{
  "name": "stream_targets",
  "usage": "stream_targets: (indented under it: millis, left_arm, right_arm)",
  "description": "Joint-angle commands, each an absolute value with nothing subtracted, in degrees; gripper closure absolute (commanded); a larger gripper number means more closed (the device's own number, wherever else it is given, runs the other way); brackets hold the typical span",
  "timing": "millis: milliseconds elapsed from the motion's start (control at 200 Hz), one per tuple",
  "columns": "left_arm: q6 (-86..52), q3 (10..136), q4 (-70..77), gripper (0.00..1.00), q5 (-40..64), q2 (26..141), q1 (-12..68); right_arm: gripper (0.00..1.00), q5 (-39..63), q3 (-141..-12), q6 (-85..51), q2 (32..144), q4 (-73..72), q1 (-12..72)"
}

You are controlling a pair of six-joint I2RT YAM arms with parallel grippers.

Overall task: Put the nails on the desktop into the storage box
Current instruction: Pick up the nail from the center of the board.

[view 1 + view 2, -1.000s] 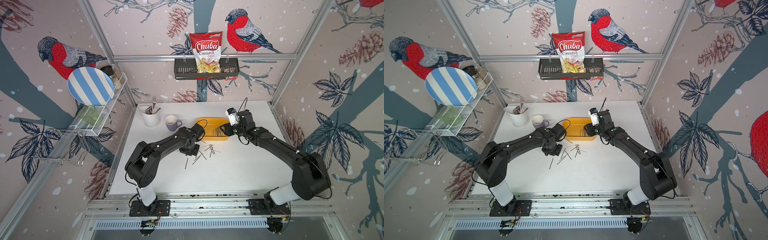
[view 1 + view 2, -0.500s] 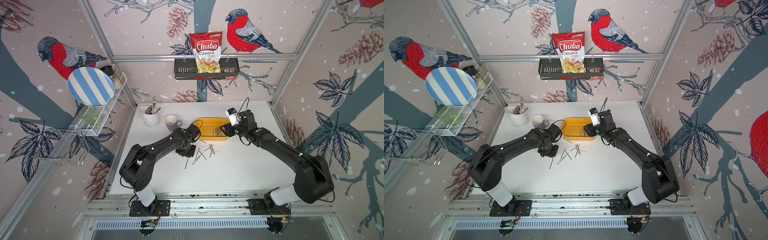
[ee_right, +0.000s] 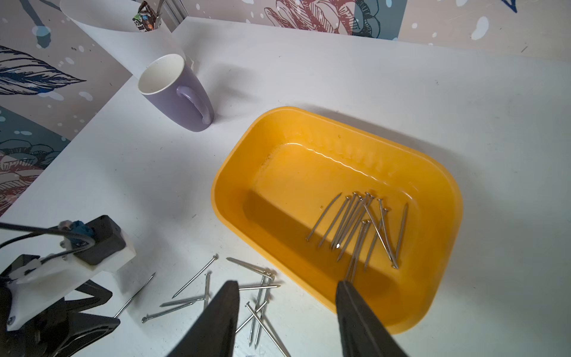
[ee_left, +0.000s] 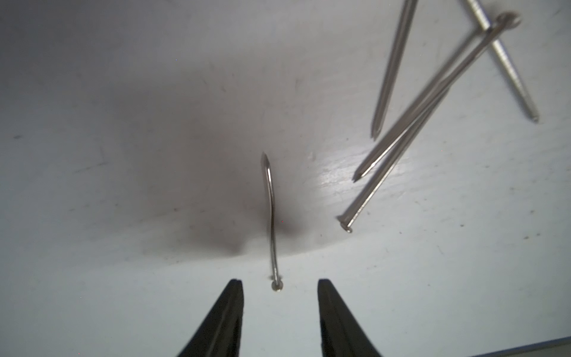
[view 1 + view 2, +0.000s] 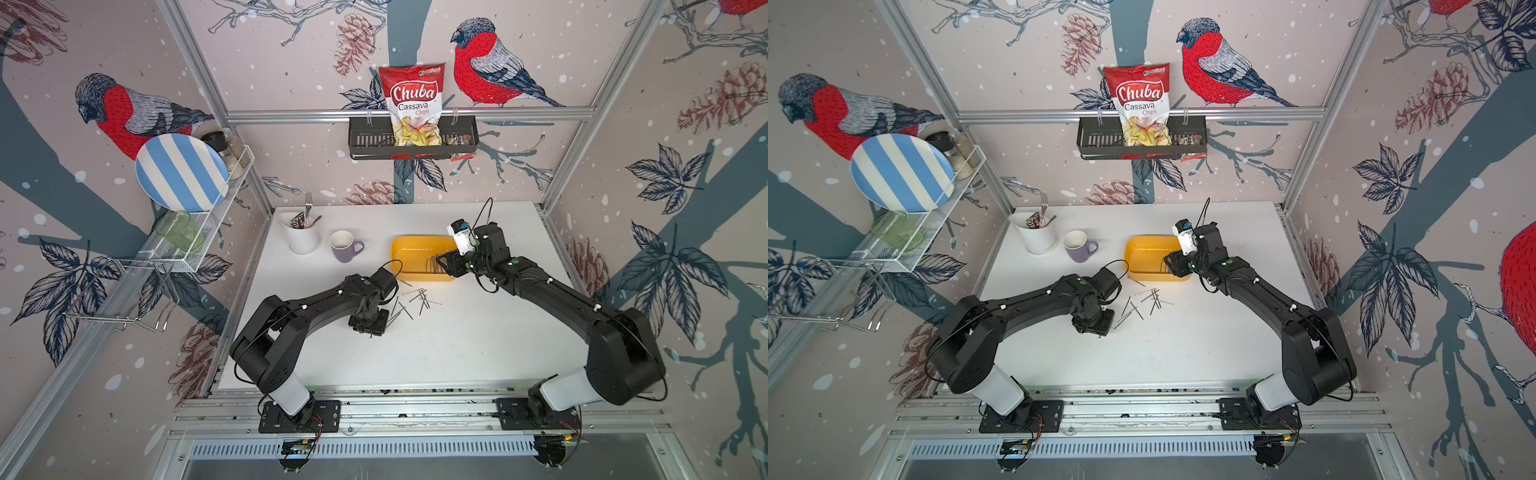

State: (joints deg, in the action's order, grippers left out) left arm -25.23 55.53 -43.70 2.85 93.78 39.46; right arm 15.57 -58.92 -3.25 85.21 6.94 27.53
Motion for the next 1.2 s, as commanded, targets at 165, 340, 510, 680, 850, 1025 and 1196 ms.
stream_targets:
  millis: [165, 340, 510, 680, 850, 1025, 1196]
  left_arm:
    - [-25.18, 52.87, -41.28, 0.62, 3.25, 95.49, 39.9]
    - [-25.11, 52.04, -39.94, 0.71, 3.08, 97.52, 39.89]
    - [-25.27, 51.98, -37.63, 0.73, 2.99, 98.57, 39.99]
    - [-24.92, 52.96, -36.48, 0.88, 3.21, 100.74, 40.12]
    - [-24.4, 53.02, -36.2, 1.0, 3.52, 101.48, 40.08]
    - [-23.64, 55.24, -38.63, 1.0, 3.12, 100.54, 40.08]
    - [-22.91, 59.91, -42.76, 1.0, 2.16, 97.48, 40.08]
  right_arm:
    - [0.46, 14.6, -57.66, -4.39, 83.4, 6.78, 27.99]
    - [0.46, 14.4, -57.82, -4.44, 83.19, 6.94, 28.09]
    - [0.46, 14.55, -58.61, -4.02, 83.29, 7.02, 28.53]
    - [0.46, 14.6, -59.82, -3.52, 83.98, 7.54, 28.9]
    - [0.46, 14.42, -60.25, -3.02, 84.14, 7.92, 29.01]
    - [0.46, 14.39, -60.38, -2.73, 84.36, 8.0, 29.02]
    - [0.46, 14.24, -60.66, -3.48, 84.34, 7.51, 28.89]
